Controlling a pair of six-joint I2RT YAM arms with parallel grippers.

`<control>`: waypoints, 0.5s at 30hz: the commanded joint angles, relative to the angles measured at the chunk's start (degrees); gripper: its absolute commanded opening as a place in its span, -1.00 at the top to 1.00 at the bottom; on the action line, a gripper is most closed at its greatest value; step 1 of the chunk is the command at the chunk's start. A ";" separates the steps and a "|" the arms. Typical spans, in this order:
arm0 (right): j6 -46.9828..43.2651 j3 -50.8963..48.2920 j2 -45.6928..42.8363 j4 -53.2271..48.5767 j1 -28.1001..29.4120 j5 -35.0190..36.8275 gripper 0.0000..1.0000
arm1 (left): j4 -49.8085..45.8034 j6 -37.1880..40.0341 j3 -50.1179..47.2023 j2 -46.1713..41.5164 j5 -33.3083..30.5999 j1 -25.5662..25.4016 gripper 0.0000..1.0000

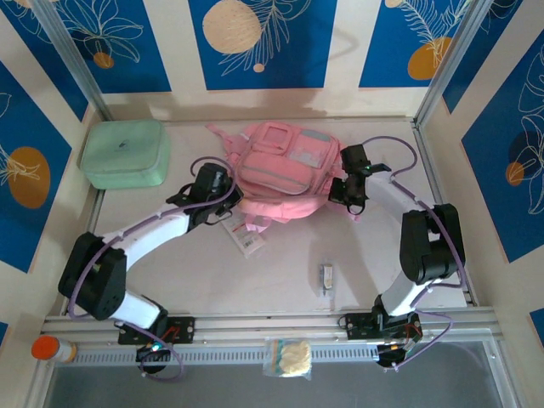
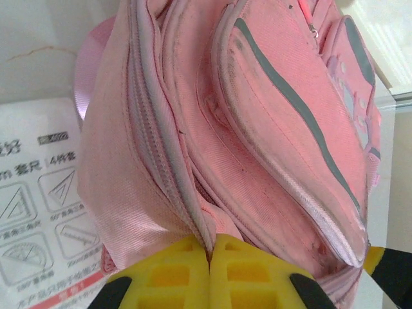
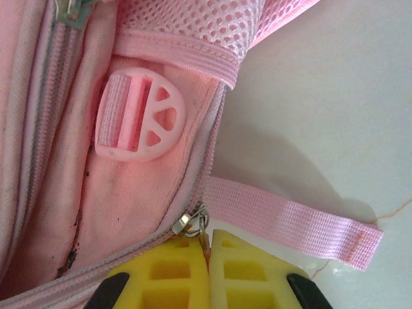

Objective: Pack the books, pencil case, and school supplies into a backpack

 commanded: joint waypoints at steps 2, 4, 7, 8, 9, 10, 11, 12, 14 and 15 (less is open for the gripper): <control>2.45 -1.21 -3.45 -3.29 -1.34 9.50 1.00 | 0.98 4.10 6.52 4.75 -1.81 3.44 1.00; 5.23 -4.27 -6.03 -4.80 -2.74 9.46 1.00 | 0.69 6.68 9.35 6.58 -0.20 3.45 1.00; 5.13 -10.83 -12.20 -4.17 -0.48 9.14 1.00 | 1.33 10.72 12.33 9.38 0.50 3.92 1.00; 5.20 -12.36 -14.07 -4.25 2.11 10.07 1.00 | 1.35 11.64 13.96 10.91 1.97 4.21 1.00; 5.81 -12.87 -15.24 -4.74 4.32 10.42 1.00 | 1.35 12.30 15.66 12.81 3.54 4.51 1.00; 7.18 -13.20 -16.20 -4.99 5.94 8.96 1.00 | 1.59 12.69 17.17 14.64 4.96 4.79 1.00; 7.91 -13.44 -16.95 -3.95 7.56 5.55 1.00 | 2.83 13.10 18.29 16.36 5.87 5.00 1.00; 8.57 -13.66 -17.27 -2.45 8.97 3.42 1.00 | 3.81 13.32 19.15 17.81 6.53 5.14 1.00; 9.36 -12.80 -16.06 -0.18 11.08 1.98 1.00 | 4.01 13.40 21.89 21.12 9.00 5.60 1.00; 9.08 -12.14 -14.73 0.35 11.17 2.03 1.00 | 3.76 13.74 22.98 22.28 10.64 5.88 0.82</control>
